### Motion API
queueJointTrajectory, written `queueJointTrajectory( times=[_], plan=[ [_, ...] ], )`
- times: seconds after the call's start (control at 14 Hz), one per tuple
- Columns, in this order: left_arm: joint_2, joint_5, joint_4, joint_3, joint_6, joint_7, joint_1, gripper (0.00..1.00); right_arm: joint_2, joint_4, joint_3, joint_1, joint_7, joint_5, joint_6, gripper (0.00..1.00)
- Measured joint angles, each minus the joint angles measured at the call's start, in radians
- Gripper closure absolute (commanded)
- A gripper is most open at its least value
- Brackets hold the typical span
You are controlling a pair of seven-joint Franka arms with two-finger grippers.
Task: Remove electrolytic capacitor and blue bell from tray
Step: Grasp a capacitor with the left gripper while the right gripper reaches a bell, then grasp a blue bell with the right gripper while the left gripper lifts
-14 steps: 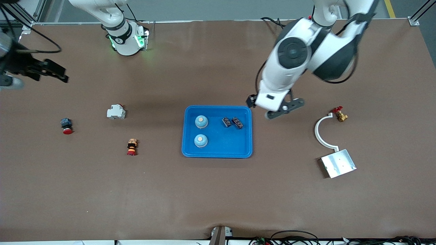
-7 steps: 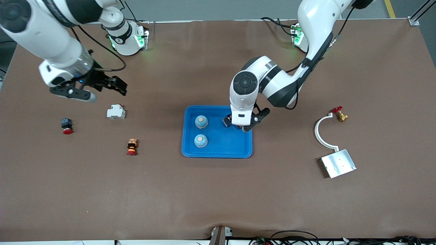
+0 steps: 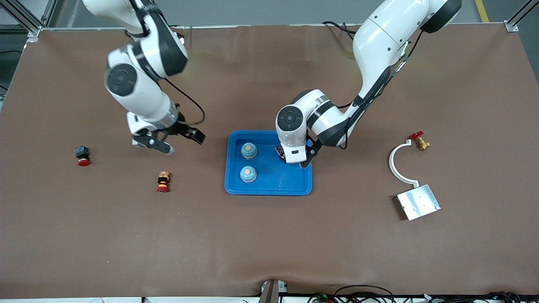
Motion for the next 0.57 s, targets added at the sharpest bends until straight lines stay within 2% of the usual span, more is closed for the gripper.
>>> queueJointTrajectory(
  times=[0.28, 0.36, 0.43, 0.5, 0.57],
  plan=[
    [0.027, 0.016, -0.002, 0.002, 0.036, -0.020, 0.000, 0.29, 0.222, 0.105, 0.000, 0.099, 0.175, 0.000, 0.150, 0.00],
    [0.033, 0.021, -0.002, 0.002, 0.038, -0.021, 0.000, 0.39, 0.273, 0.140, 0.000, 0.118, 0.210, 0.000, 0.180, 0.00],
    [0.038, 0.022, -0.002, 0.002, 0.042, -0.022, 0.000, 0.58, 0.311, 0.163, 0.000, 0.132, 0.232, 0.000, 0.212, 0.00],
    [0.041, 0.022, -0.002, 0.003, 0.044, -0.022, 0.000, 0.86, 0.342, 0.179, 0.000, 0.143, 0.246, 0.000, 0.243, 0.00],
    [0.043, 0.023, -0.002, 0.003, 0.045, -0.022, 0.000, 1.00, 0.366, 0.193, -0.001, 0.149, 0.253, 0.000, 0.261, 0.00]
  ],
)
